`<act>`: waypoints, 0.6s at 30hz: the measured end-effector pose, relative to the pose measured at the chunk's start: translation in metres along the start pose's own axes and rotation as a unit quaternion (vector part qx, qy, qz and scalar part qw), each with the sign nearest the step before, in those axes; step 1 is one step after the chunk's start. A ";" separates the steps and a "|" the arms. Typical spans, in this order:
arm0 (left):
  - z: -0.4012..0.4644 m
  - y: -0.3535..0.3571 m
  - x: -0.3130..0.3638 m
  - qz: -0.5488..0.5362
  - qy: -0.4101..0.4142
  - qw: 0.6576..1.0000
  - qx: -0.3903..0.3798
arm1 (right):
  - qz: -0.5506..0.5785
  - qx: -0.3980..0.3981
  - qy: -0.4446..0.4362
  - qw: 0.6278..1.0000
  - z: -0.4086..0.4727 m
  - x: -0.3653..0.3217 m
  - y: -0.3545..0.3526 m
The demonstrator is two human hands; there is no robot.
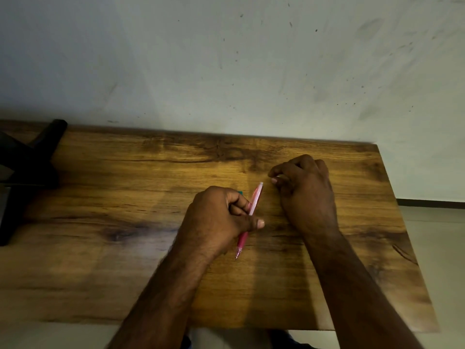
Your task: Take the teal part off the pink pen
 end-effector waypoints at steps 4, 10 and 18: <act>0.000 0.000 -0.001 -0.002 -0.004 1.000 0.003 | -0.029 -0.047 -0.005 0.998 0.000 -0.001 0.001; 0.000 0.001 -0.001 0.001 -0.003 1.000 0.002 | -0.019 -0.047 -0.010 0.999 -0.001 0.000 -0.001; 0.000 0.000 -0.001 -0.003 -0.001 1.000 0.003 | 0.023 -0.029 -0.008 0.999 0.000 0.000 -0.009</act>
Point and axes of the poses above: each hand's wrist, its own z-axis towards the middle knuckle, its own y-axis out of the palm, x = y × z, the point moved 4 cm from there along z, towards the middle knuckle, and after that the axes turned 1 degree about -z, right-handed, at the moved point
